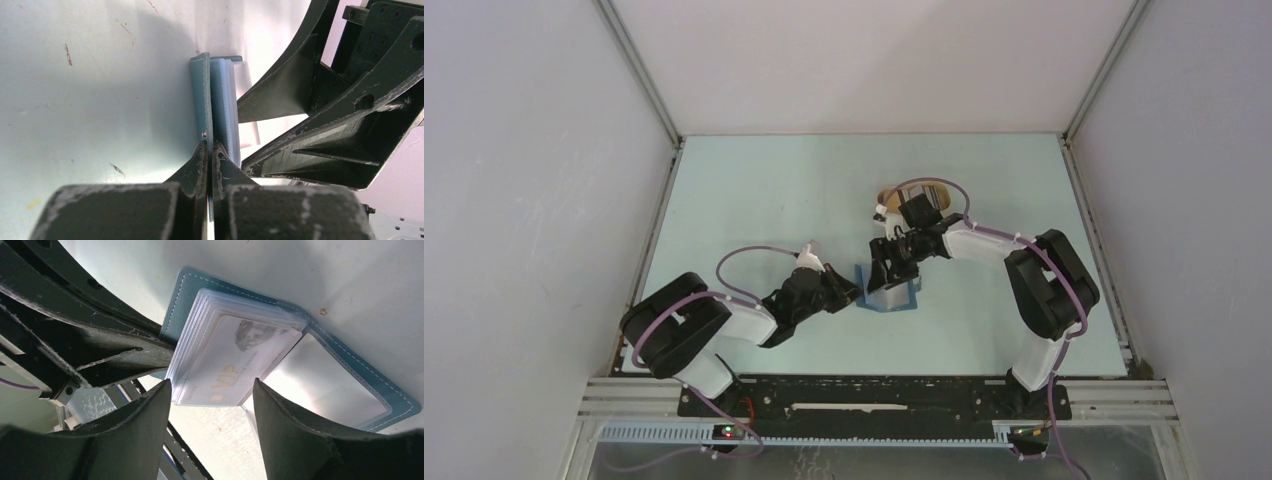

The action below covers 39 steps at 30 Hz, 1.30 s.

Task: Put the credit cards into the card holder
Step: Turn over the card slot in the card holder.

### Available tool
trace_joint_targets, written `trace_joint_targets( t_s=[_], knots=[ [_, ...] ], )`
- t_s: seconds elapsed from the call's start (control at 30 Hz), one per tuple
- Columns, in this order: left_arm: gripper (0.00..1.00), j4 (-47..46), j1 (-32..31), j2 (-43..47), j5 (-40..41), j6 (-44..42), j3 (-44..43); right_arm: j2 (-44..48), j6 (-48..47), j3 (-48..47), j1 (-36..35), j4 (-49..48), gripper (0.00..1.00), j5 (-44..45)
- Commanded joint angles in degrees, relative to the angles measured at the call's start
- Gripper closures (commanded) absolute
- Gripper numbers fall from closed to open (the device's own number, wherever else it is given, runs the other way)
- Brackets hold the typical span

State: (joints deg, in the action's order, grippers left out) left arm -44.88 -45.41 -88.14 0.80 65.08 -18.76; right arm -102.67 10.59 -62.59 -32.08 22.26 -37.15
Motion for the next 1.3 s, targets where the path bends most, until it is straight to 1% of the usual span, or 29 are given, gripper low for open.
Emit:
trace_joint_targets(
  t_s=[0.0, 0.13, 0.37, 0.9, 1.1, 1.27],
  knots=[
    [1.00, -2.65, -0.19, -0.47, -0.36, 0.31, 1.07, -0.54, -1.24, -2.36, -1.42, 0.52, 0.30, 3.49],
    [1.00, -2.92, -0.21, -0.50, -0.31, 0.31, 1.23, -1.03, -1.45, -2.45, -1.53, 0.93, 0.30, 4.95],
    [1.00, -3.43, -0.16, -0.89, -0.36, 0.47, 1.21, -0.52, -1.45, -2.66, -2.31, 0.91, 0.27, 3.43],
    [1.00, -3.71, -0.20, -1.03, -0.36, 0.63, 1.36, -1.10, -2.24, -2.69, -3.30, 1.48, 0.25, 6.77],
    [1.00, -3.81, -0.21, -0.83, -0.36, 0.75, 1.65, -1.62, -3.26, -3.54, -3.37, 3.07, 0.29, 13.74],
    [1.00, -3.81, -0.07, -0.72, -0.18, 0.91, 2.21, -0.89, -3.90, -3.56, -1.51, 3.66, 0.33, 16.62]
  ],
)
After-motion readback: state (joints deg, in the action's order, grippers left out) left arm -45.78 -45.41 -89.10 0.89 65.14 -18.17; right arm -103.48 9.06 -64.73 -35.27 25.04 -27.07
